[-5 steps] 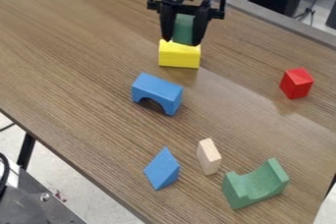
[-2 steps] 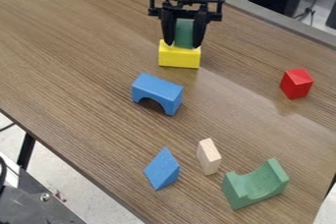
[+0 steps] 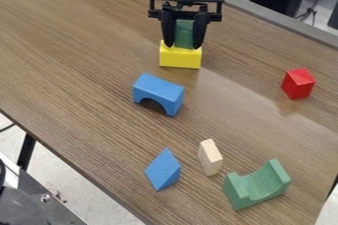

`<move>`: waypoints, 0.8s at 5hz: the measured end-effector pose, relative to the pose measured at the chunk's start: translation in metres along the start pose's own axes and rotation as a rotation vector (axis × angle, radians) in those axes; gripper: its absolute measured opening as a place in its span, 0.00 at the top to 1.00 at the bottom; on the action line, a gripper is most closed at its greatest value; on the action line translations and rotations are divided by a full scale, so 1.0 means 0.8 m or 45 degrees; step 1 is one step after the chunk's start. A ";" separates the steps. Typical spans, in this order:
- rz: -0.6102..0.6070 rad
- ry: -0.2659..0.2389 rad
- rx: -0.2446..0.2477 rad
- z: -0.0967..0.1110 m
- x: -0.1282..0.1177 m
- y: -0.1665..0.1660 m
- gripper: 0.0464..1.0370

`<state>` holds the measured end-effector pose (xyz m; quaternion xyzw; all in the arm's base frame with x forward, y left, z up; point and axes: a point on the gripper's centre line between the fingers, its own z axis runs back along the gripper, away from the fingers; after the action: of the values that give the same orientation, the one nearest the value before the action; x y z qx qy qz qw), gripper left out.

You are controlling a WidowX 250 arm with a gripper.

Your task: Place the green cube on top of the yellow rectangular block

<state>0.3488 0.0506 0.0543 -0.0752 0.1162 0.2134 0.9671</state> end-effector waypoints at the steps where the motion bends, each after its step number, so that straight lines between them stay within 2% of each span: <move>1: 0.001 0.010 0.020 -0.001 -0.011 0.005 0.47; 2: 0.009 0.005 0.035 0.000 -0.015 0.008 0.47; 3: 0.013 0.003 0.044 0.001 -0.019 0.010 0.39; 4: -0.016 0.020 0.057 0.001 -0.021 0.012 0.10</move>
<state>0.3301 0.0526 0.0589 -0.0558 0.1280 0.2041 0.9690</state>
